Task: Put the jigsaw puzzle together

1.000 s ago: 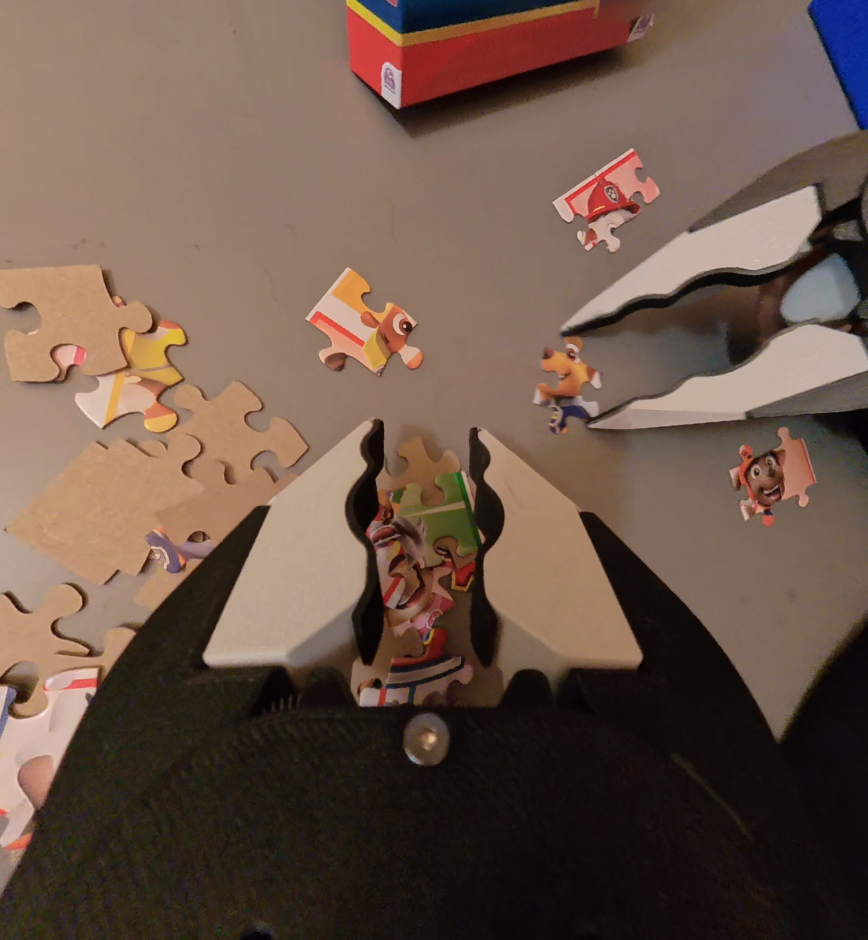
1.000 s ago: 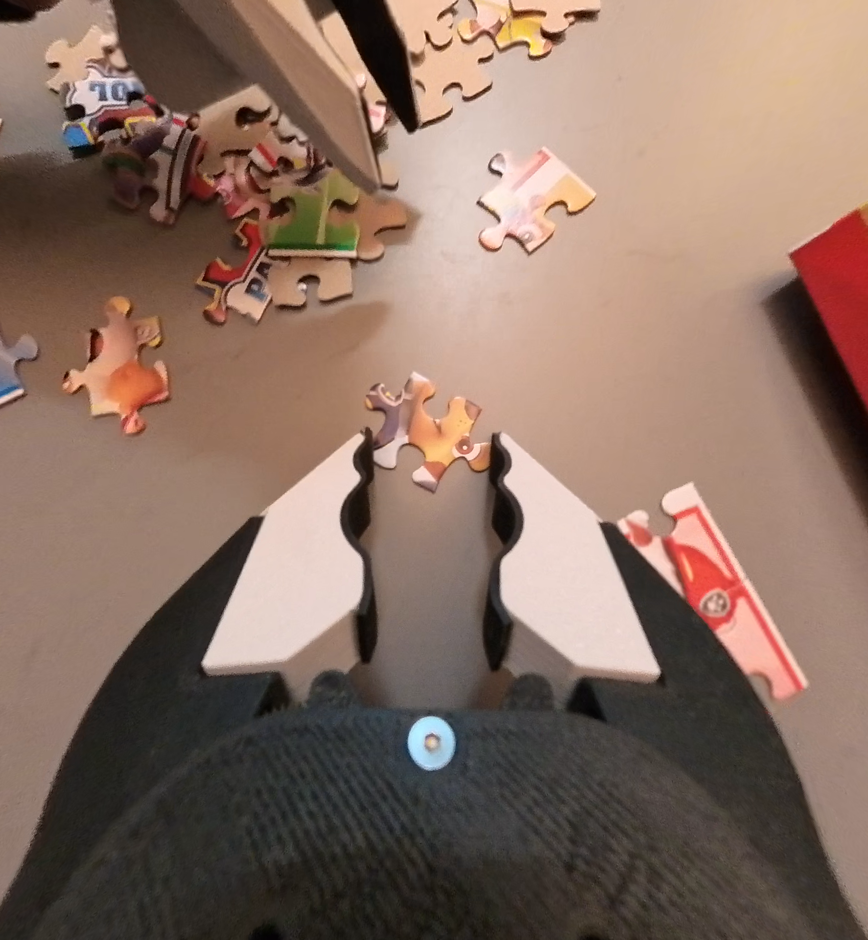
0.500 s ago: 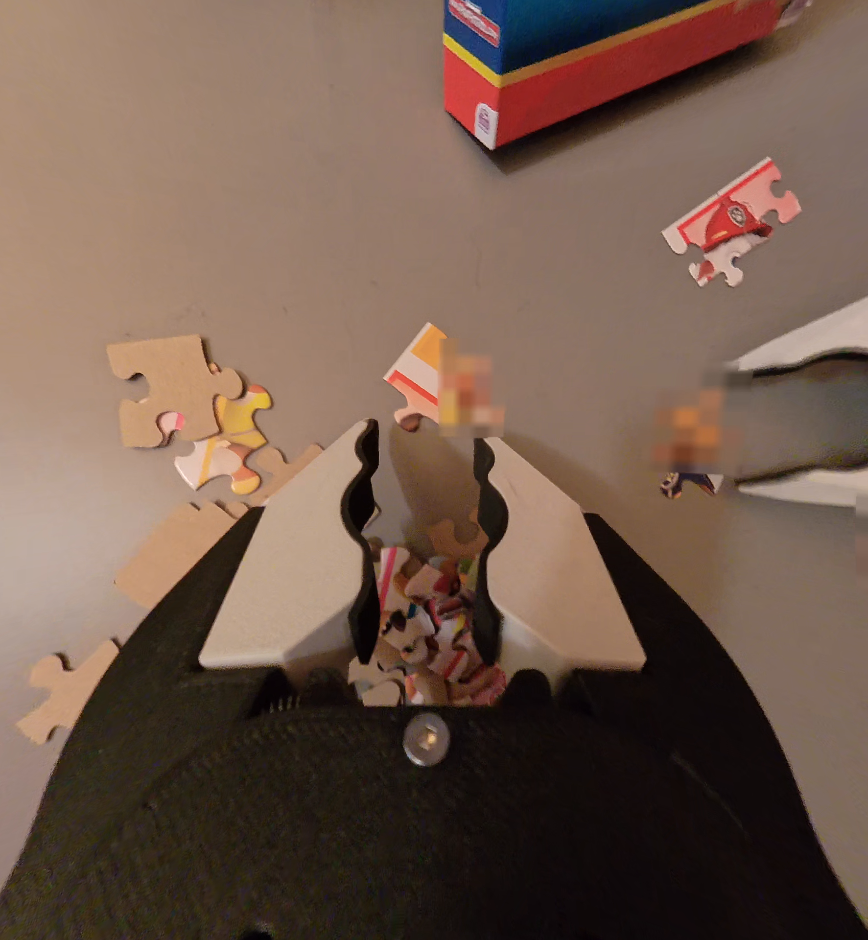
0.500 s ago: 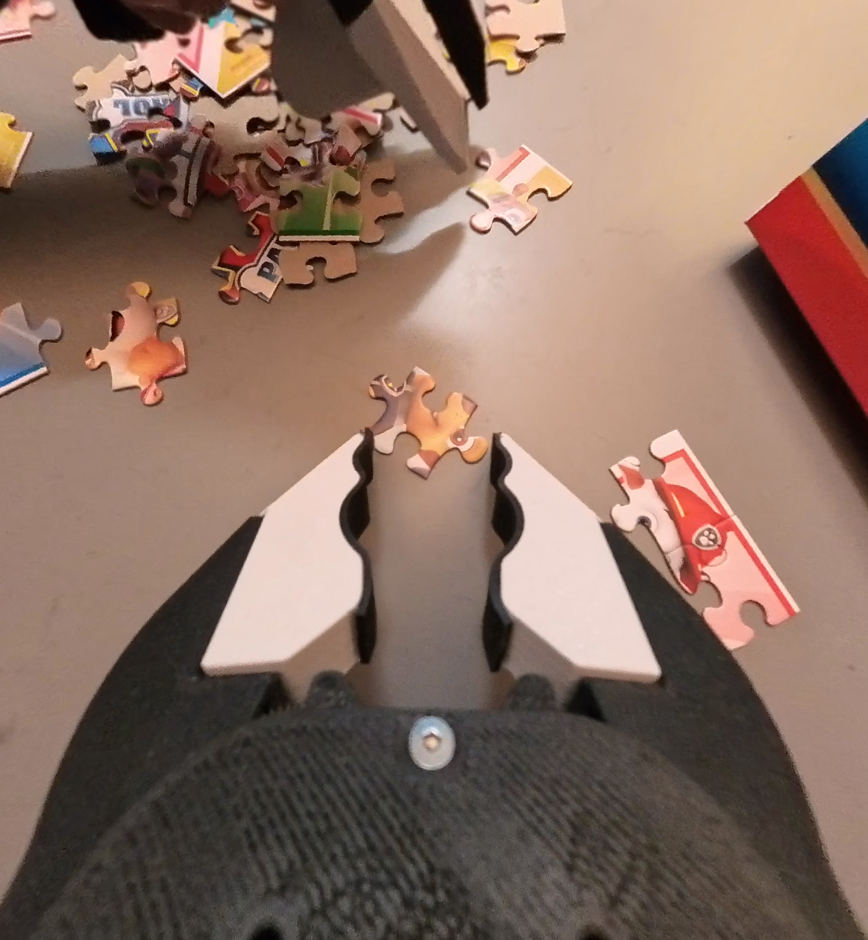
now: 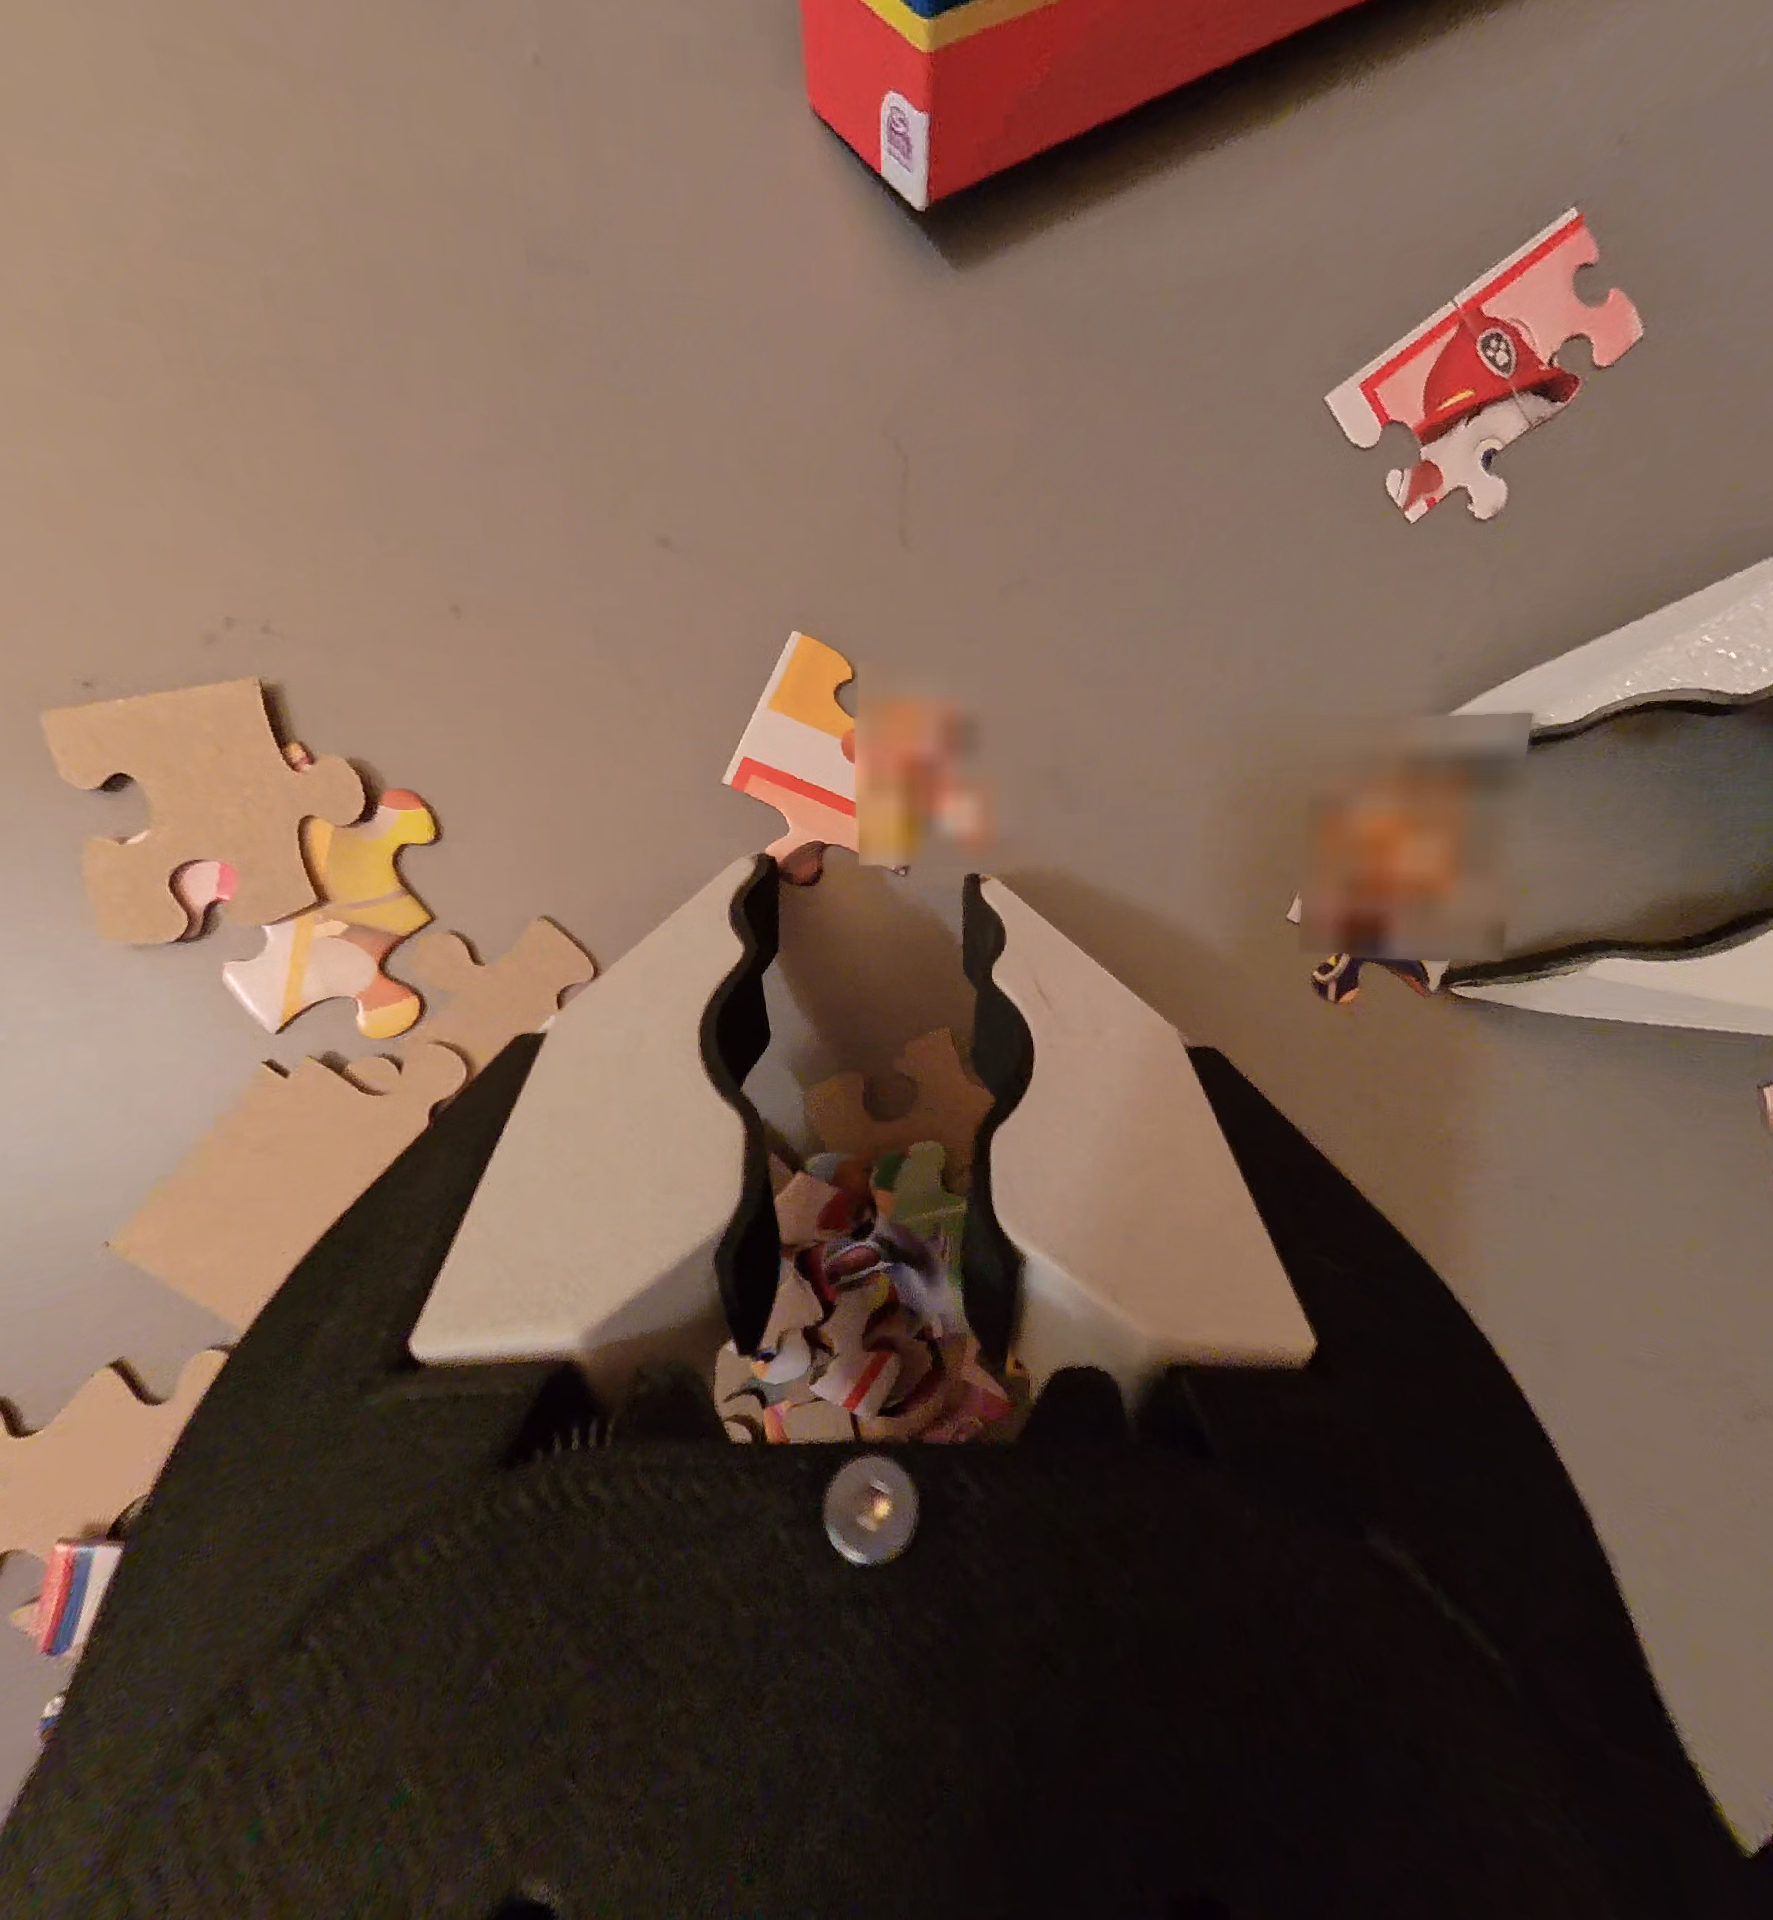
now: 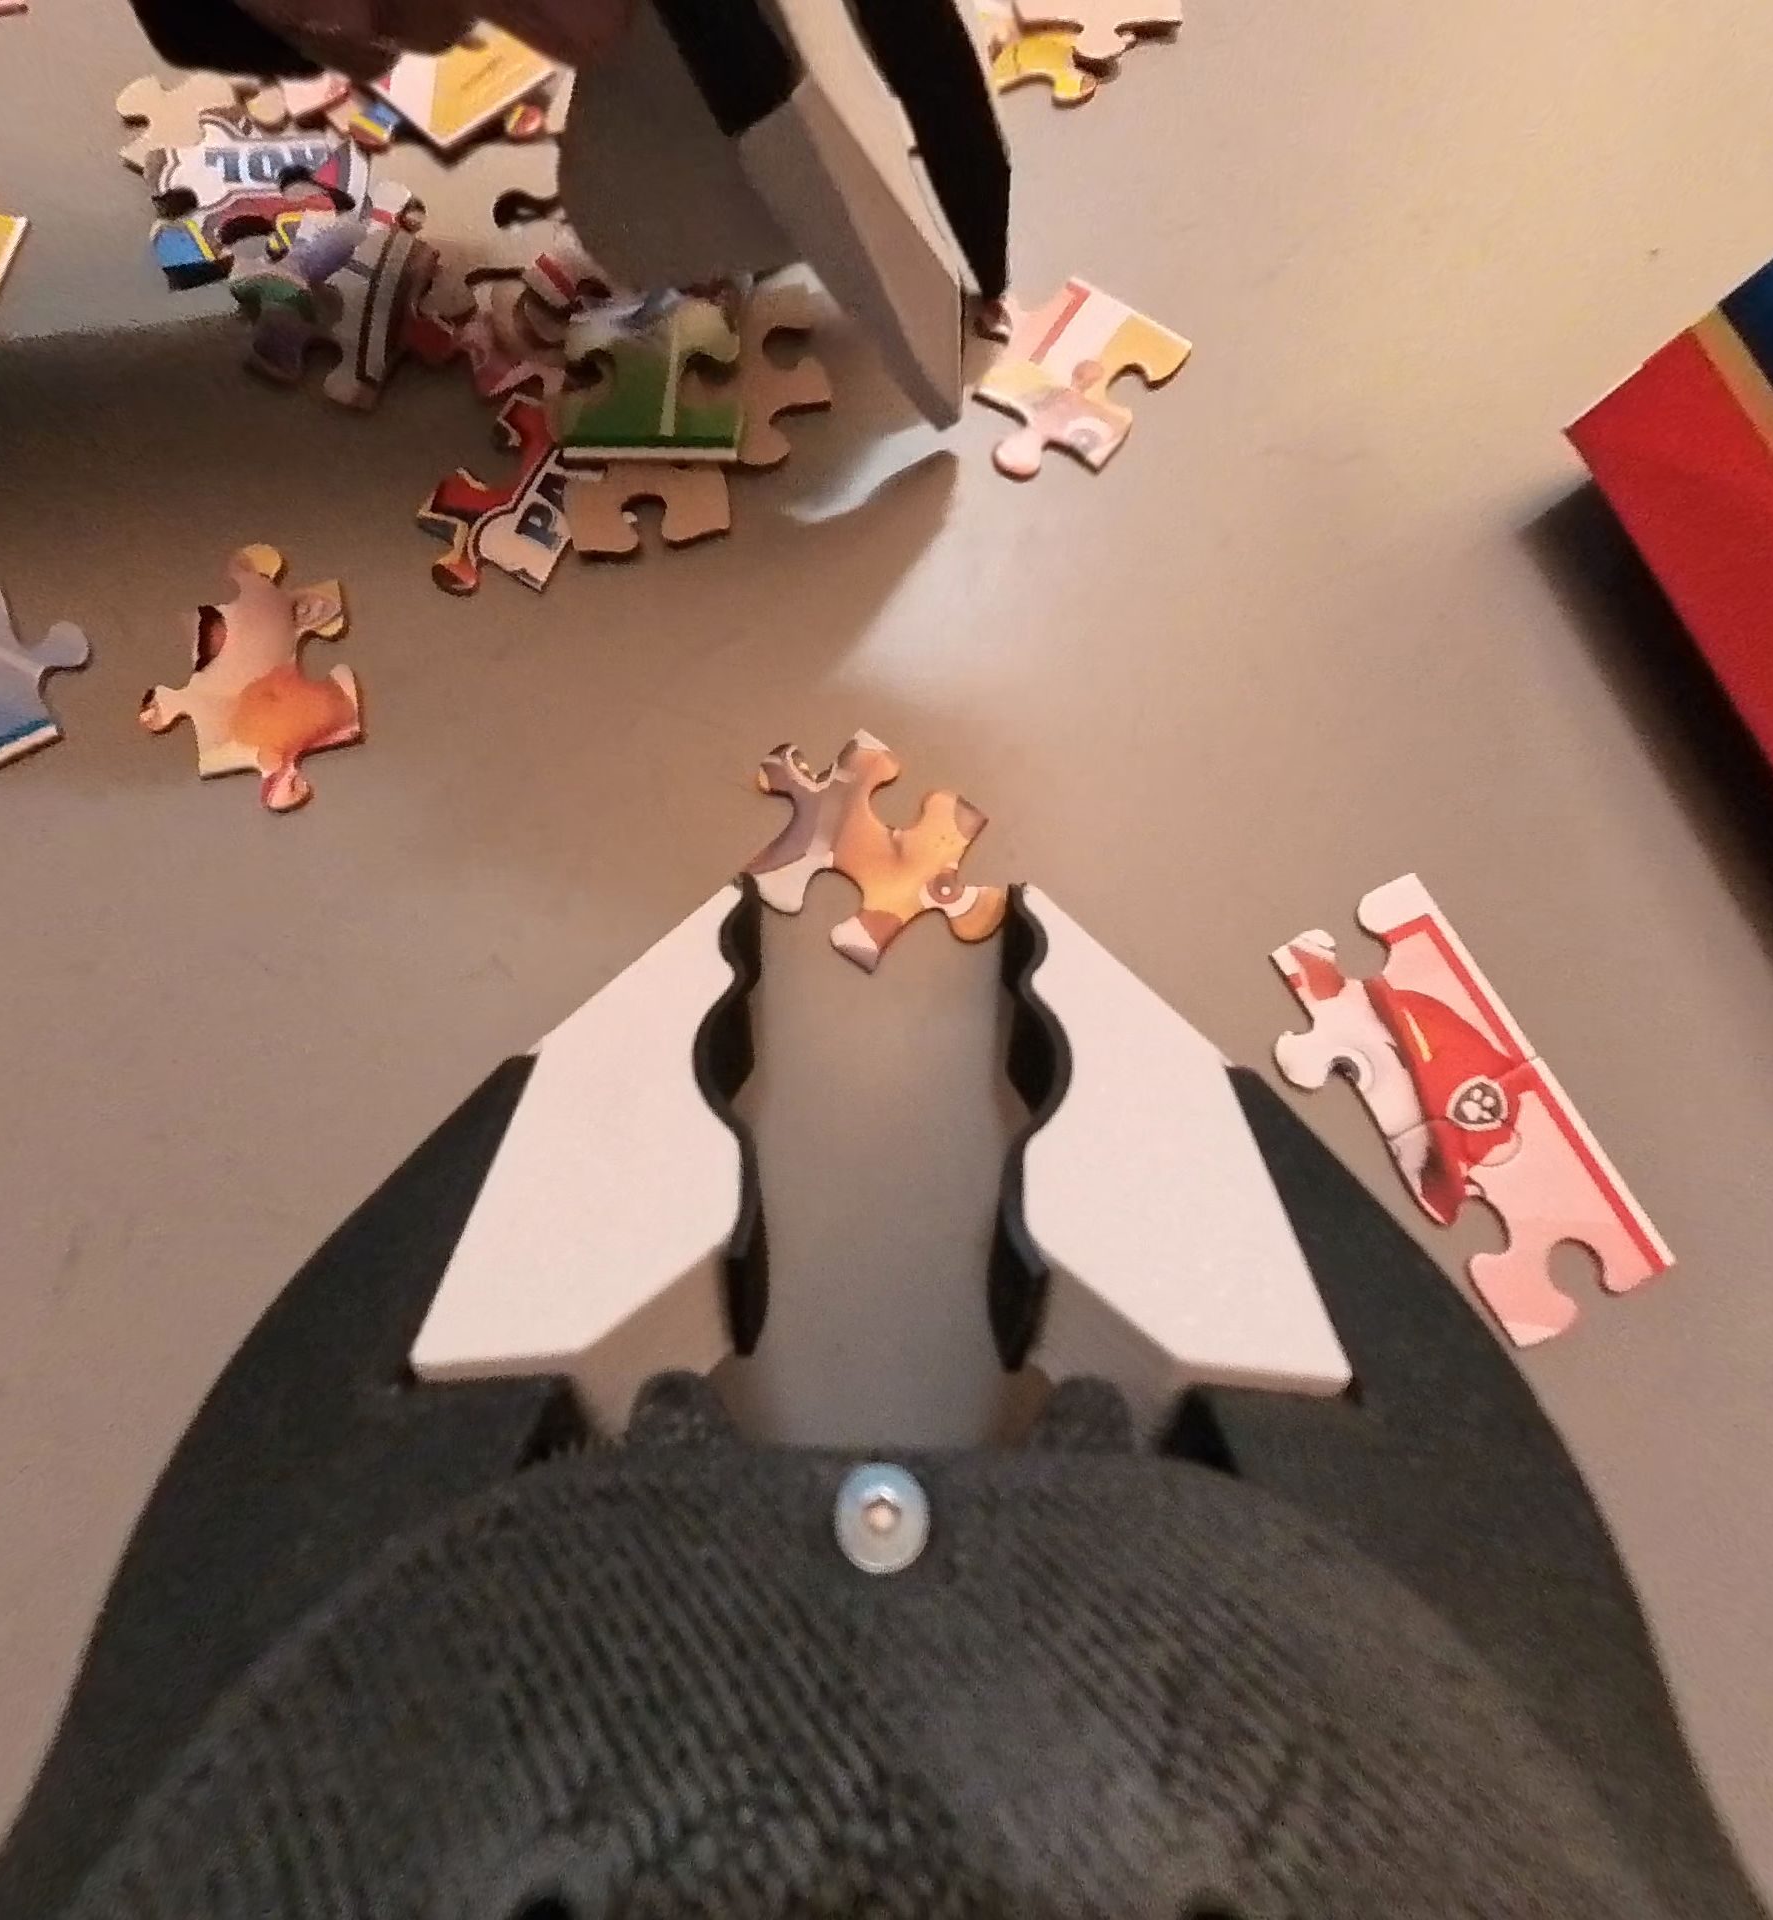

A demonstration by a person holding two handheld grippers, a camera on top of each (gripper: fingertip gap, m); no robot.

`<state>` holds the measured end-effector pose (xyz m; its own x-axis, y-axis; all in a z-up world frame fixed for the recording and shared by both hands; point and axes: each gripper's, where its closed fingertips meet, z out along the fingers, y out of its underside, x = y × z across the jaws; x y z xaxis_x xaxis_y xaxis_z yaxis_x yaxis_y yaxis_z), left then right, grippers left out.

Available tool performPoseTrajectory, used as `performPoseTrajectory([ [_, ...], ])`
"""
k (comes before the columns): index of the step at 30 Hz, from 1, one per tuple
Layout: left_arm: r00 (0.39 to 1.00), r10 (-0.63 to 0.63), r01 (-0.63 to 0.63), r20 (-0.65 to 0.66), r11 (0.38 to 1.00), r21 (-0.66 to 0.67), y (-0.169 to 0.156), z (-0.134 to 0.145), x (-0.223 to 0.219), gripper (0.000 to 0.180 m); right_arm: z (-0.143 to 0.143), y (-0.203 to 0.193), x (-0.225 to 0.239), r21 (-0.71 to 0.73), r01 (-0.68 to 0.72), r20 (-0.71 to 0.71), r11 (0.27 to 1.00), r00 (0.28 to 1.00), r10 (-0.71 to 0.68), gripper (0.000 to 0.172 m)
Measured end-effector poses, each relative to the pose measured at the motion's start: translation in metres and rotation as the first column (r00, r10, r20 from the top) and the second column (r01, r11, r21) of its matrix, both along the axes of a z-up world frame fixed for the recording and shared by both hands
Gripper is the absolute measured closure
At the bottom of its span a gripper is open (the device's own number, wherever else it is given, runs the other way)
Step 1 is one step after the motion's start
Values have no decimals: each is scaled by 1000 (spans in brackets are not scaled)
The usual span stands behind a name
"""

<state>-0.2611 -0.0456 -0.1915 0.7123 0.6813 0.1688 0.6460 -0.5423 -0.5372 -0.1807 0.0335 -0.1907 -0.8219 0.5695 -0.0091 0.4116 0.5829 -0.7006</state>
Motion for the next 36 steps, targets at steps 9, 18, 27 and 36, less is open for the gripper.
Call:
performPoseTrajectory([
  [9, 998, -53, 52, -24, 997, -49, 8, -1, 8, 154, 0, 1, 0, 4, 6, -5, 1000, 1000, -6, 127],
  [18, 997, -64, 63, -48, 998, -13, 15, -1, -8, 154, 0, 0, 1, 15, 3, -2, 1000, 1000, -3, 127],
  [27, 995, -70, 72, -71, 997, 24, 22, 10, -2, 151, 0, -1, 1, 6, 5, -4, 1000, 1000, -5, 127],
  [36, 997, -43, 44, -68, 999, 1, 19, 3, -11, 149, 0, -9, 3, 16, -6, -10, 1000, 1000, 6, 125],
])
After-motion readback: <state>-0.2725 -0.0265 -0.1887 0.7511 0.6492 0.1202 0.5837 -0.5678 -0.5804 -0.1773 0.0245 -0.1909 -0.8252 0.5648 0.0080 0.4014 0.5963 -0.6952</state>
